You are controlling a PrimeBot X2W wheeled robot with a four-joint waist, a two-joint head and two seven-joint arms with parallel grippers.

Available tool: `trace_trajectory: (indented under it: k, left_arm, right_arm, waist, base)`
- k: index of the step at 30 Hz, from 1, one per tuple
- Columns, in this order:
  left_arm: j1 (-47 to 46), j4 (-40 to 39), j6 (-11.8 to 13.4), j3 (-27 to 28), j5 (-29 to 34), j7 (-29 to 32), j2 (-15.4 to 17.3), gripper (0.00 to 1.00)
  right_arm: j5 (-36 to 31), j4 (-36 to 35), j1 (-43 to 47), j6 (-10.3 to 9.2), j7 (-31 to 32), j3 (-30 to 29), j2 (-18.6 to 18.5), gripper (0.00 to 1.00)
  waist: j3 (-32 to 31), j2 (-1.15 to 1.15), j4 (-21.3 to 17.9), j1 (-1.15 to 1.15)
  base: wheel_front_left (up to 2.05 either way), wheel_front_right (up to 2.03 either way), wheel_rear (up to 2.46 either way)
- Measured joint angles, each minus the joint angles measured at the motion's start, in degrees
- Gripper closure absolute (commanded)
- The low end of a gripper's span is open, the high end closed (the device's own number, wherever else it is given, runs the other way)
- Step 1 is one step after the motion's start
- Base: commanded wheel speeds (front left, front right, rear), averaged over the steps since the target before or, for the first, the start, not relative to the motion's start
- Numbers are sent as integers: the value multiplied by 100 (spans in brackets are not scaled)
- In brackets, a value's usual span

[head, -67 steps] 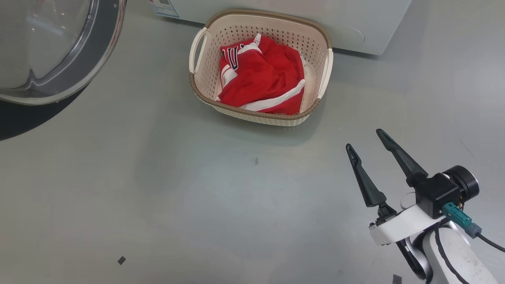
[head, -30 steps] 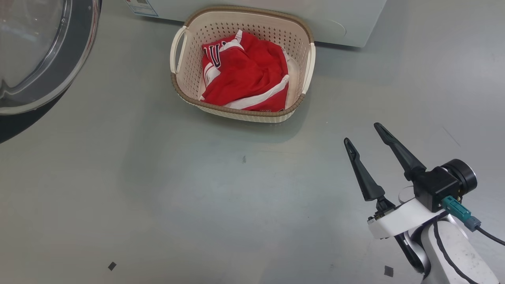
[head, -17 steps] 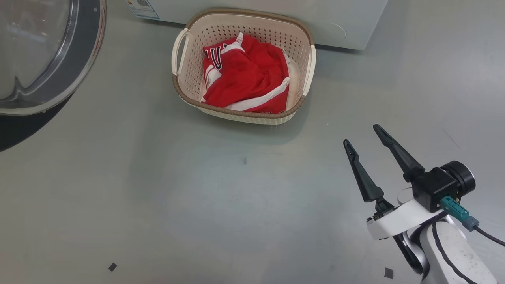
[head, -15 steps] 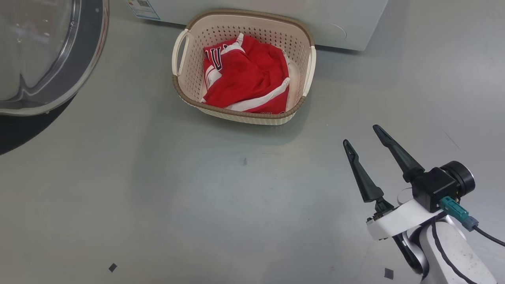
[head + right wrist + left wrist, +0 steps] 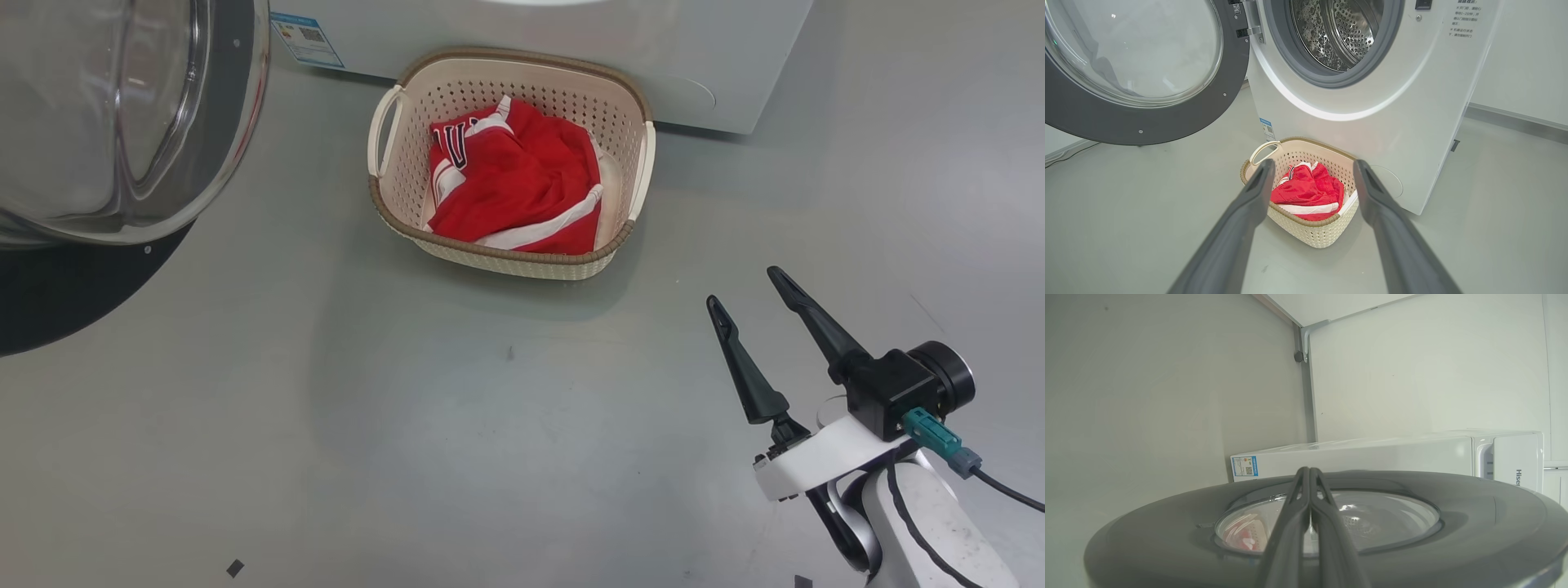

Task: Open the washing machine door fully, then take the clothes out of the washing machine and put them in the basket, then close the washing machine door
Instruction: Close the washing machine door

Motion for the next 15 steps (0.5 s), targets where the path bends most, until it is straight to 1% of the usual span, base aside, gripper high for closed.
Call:
trace_trajectory:
  k: [1,5,15]
  left_arm:
    - [53,9,-91,-32,-2,69,-36,100]
    - [158,24,-270,-59,-44,238,-116,100]
    - [238,-122,-446,-37,-258,682,-332,100]
  right_arm:
    - [24,20,2,0,-1,-1,3,0]
    - [34,40,7,0,-18,1,29,0]
    - [42,48,18,0,-19,-11,42,0]
  waist:
    - [-44,0,12,0]
    - [-132,0,33,0]
    - [-262,0,56,0]
  base:
    - [0,0,0]
    - [0,0,0]
    - [0,0,0]
